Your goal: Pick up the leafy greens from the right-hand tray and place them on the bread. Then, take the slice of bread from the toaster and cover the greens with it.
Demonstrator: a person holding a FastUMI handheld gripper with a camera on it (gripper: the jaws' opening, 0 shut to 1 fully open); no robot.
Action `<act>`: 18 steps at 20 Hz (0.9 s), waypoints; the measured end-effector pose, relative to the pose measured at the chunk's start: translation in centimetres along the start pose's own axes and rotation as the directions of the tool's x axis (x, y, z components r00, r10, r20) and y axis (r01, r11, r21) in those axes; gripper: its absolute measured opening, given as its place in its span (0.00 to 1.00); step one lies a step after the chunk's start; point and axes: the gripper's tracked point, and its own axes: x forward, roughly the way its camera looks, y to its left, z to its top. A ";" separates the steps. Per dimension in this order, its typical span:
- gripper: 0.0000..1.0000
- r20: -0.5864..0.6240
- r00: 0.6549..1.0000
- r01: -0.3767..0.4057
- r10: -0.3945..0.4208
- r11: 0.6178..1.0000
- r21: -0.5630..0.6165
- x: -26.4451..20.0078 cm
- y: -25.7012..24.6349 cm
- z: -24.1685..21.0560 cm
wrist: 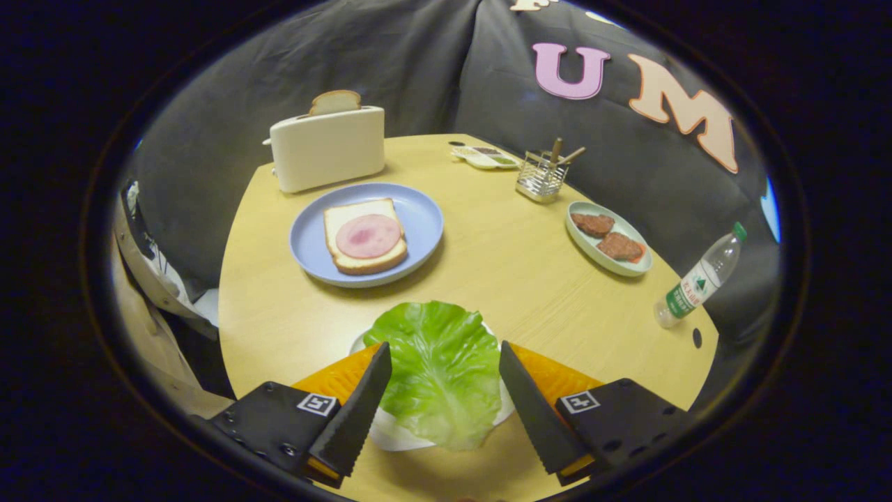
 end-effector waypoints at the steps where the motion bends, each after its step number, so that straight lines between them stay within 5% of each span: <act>1: 1.00 -0.014 1.000 -0.003 0.004 1.000 0.005 0.2 0.1 -0.5; 16: 1.00 -0.125 0.991 -0.025 0.042 0.990 0.137 1.8 0.2 -3.8; 18: 0.85 -0.129 0.991 -0.021 0.039 0.991 0.134 1.9 0.3 -3.7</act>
